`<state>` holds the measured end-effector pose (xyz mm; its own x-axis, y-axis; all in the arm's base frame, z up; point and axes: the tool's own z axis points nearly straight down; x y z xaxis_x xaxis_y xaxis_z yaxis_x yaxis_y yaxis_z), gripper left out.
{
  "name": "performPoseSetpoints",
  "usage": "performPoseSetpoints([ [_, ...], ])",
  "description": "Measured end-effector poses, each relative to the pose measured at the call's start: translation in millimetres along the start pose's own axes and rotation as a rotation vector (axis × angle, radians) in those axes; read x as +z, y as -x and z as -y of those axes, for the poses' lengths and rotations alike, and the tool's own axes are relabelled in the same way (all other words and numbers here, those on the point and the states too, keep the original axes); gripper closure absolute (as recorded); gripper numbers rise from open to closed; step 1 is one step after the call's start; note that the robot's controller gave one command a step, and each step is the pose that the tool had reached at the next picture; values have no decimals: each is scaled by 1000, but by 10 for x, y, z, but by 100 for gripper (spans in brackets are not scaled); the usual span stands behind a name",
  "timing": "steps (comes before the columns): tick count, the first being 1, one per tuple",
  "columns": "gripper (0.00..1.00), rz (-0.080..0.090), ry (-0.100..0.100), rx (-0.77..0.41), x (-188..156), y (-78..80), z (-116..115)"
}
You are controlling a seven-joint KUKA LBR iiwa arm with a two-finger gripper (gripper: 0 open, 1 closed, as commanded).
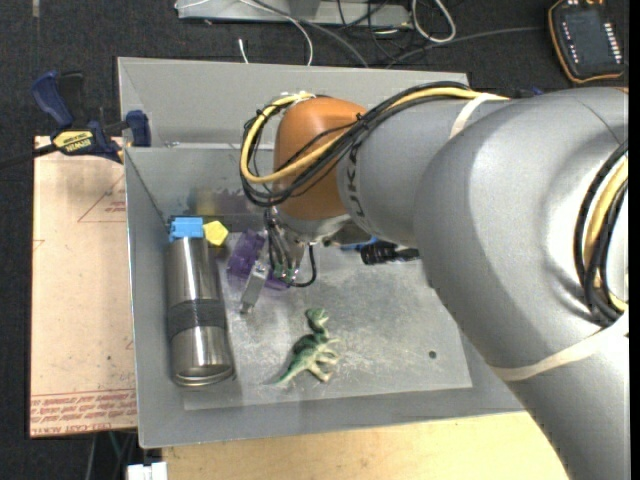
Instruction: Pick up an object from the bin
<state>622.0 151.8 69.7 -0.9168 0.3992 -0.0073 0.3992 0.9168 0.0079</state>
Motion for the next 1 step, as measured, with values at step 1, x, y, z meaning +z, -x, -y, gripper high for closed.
performPoseSetpoints([
  [1,100,9,2,117,-14,32,166],
])
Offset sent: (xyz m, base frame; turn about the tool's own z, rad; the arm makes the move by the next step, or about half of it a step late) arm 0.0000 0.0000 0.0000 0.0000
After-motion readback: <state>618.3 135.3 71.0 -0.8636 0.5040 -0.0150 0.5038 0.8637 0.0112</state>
